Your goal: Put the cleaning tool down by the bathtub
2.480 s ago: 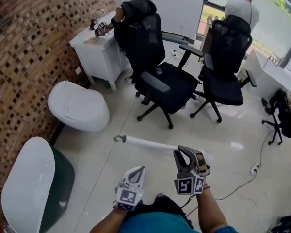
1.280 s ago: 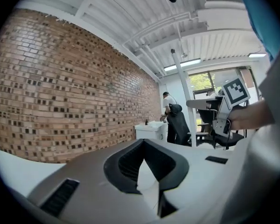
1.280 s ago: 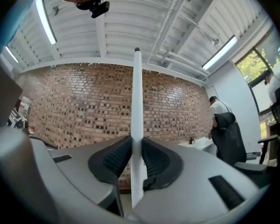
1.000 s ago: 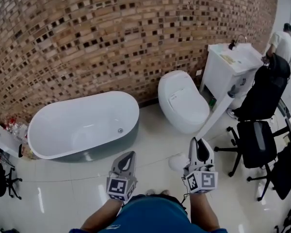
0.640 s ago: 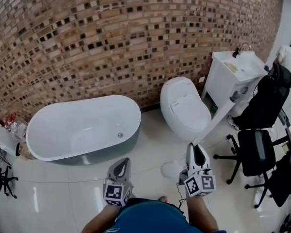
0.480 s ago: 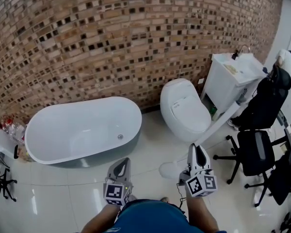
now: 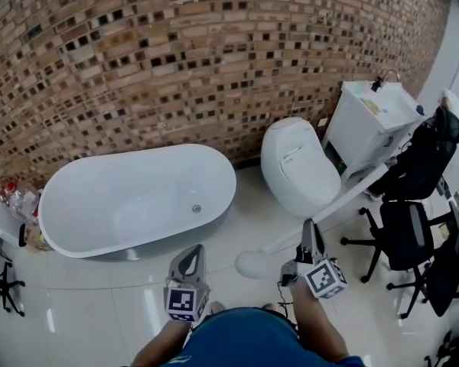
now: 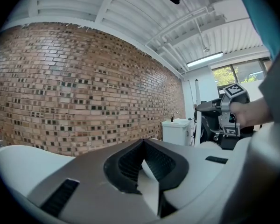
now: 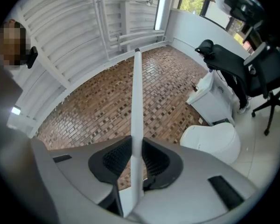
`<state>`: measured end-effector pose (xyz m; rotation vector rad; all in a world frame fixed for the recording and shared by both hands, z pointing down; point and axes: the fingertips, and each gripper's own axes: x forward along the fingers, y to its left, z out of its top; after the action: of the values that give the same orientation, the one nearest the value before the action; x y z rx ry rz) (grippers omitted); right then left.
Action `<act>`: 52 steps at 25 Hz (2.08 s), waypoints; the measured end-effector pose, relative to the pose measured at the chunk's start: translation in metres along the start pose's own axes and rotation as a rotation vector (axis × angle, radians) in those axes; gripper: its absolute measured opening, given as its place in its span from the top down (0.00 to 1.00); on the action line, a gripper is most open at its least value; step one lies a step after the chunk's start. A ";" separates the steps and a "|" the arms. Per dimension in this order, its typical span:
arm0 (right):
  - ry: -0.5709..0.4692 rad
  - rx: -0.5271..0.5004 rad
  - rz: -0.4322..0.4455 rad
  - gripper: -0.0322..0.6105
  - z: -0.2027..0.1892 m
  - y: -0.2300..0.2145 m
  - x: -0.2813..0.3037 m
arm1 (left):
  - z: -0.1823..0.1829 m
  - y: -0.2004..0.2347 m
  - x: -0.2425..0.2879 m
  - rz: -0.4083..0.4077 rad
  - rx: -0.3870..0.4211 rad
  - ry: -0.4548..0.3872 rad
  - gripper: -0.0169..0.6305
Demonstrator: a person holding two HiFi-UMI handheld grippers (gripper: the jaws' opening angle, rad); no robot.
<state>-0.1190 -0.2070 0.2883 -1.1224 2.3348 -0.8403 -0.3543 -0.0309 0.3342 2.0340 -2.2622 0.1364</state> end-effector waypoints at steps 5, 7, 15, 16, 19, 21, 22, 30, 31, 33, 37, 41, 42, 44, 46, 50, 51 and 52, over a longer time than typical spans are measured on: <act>-0.007 0.096 0.029 0.81 -0.039 0.024 0.020 | -0.015 0.047 -0.026 0.046 -0.004 0.004 0.97; -0.009 0.130 0.069 0.81 -0.055 0.037 0.030 | -0.018 0.065 -0.039 0.072 0.001 0.007 0.97; 0.117 0.391 -0.014 0.81 -0.134 0.031 0.061 | -0.028 0.106 -0.070 0.214 0.003 0.043 0.97; 0.136 0.425 -0.017 0.81 -0.144 0.029 0.066 | -0.029 0.107 -0.071 0.231 0.003 0.054 0.97; 0.193 0.512 -0.047 0.81 -0.169 0.018 0.078 | -0.027 0.105 -0.073 0.262 0.014 0.083 0.97; 0.218 0.554 -0.068 0.81 -0.179 0.008 0.087 | -0.027 0.106 -0.069 0.286 0.000 0.097 0.97; 0.230 0.576 -0.080 0.81 -0.184 0.003 0.092 | -0.028 0.108 -0.066 0.304 -0.020 0.106 0.97; 0.300 0.706 -0.182 0.81 -0.254 -0.025 0.088 | -0.090 0.103 -0.085 0.317 -0.093 0.214 0.97; 0.304 0.703 -0.193 0.81 -0.261 -0.025 0.086 | -0.096 0.107 -0.085 0.307 -0.094 0.223 0.97; 0.300 0.692 -0.221 0.81 -0.274 -0.025 0.082 | -0.106 0.119 -0.085 0.281 -0.073 0.242 0.97; 0.281 0.685 -0.260 0.81 -0.303 -0.009 0.084 | -0.111 0.158 -0.085 0.256 -0.063 0.224 0.97; 0.275 0.687 -0.268 0.81 -0.335 0.006 0.095 | -0.117 0.198 -0.083 0.253 -0.065 0.195 0.97; 0.271 0.694 -0.271 0.81 -0.342 0.007 0.096 | -0.119 0.204 -0.082 0.244 -0.063 0.194 0.97; 0.263 0.707 -0.289 0.81 -0.357 0.004 0.096 | -0.127 0.212 -0.080 0.224 -0.052 0.203 0.97; 0.261 0.720 -0.313 0.81 -0.371 -0.001 0.097 | -0.137 0.217 -0.077 0.211 -0.053 0.217 0.97; 0.298 0.728 -0.355 0.81 -0.409 -0.019 0.102 | -0.157 0.218 -0.066 0.215 -0.064 0.223 0.97; 0.313 0.729 -0.367 0.81 -0.421 -0.027 0.103 | -0.164 0.218 -0.064 0.226 -0.070 0.224 0.97; 0.326 0.728 -0.382 0.81 -0.433 -0.036 0.104 | -0.173 0.217 -0.062 0.239 -0.078 0.229 0.97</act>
<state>-0.4167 -0.1609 0.6186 -1.1508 1.7609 -1.9343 -0.5620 0.0754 0.4972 1.6130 -2.3149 0.2792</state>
